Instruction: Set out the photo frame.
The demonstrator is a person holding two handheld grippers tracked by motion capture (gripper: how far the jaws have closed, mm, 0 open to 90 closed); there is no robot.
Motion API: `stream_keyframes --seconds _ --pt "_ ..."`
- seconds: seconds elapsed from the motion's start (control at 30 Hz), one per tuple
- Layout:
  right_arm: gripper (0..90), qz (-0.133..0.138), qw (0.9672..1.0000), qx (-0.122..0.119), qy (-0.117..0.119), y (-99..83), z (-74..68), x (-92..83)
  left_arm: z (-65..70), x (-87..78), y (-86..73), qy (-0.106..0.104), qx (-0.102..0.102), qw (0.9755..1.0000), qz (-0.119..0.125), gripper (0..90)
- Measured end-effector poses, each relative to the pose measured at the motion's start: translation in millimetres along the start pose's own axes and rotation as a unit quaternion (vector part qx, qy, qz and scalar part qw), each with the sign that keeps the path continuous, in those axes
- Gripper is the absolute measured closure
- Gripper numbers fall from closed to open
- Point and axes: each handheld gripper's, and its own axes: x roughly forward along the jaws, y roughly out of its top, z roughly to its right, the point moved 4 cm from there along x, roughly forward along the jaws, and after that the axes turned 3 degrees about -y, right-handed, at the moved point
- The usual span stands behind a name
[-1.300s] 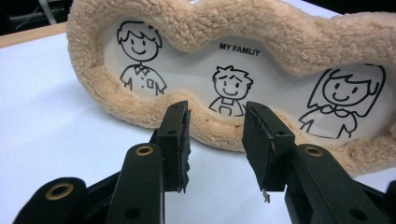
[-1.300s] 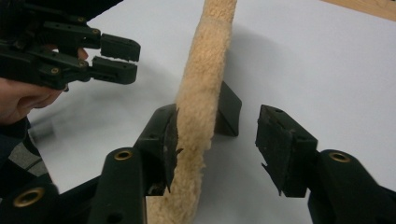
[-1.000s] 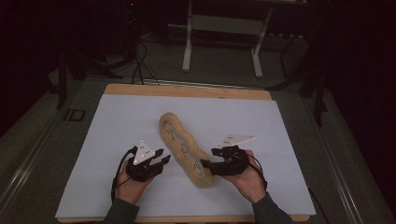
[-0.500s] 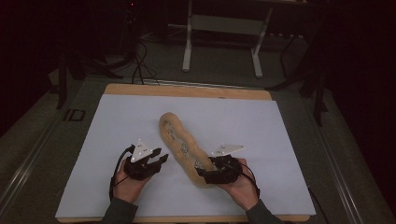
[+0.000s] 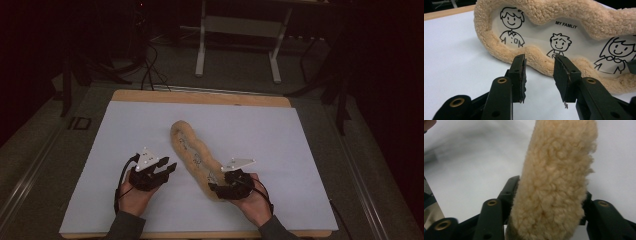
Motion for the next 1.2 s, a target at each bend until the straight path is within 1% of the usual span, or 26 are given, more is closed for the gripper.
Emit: stream_keyframes --seconds 0.17,0.23,0.33,0.57,0.77,1.2 --pt "63.2 0.003 1.0 -0.006 0.007 -0.7 -2.1 0.6 -2.1 -0.2 -0.3 0.001 -0.002 1.0 -0.001 61.7" --pt "64.9 0.004 0.9999 -0.01 0.002 -0.7 -2.3 0.4 -3.1 -0.8 -0.2 0.002 -0.005 1.0 0.0 61.7" --pt "65.9 0.009 0.9999 -0.012 0.002 -1.3 -1.6 0.3 -5.0 -1.8 0.0 0.004 -0.007 1.0 0.002 61.7" --pt "67.1 0.008 0.9998 -0.016 0.0 -1.5 -0.2 -0.4 -10.0 -4.2 -0.2 0.009 -0.013 0.9999 0.003 61.7" --pt "67.7 0.009 0.9997 -0.02 0.003 -1.7 1.9 -0.8 -14.1 -6.0 -0.5 0.014 -0.018 0.9997 0.004 61.8" --pt "69.0 0.017 0.9992 -0.036 0.005 -2.2 3.5 -1.3 -22.7 -9.1 -1.4 0.026 -0.03 0.9992 0.006 61.7"
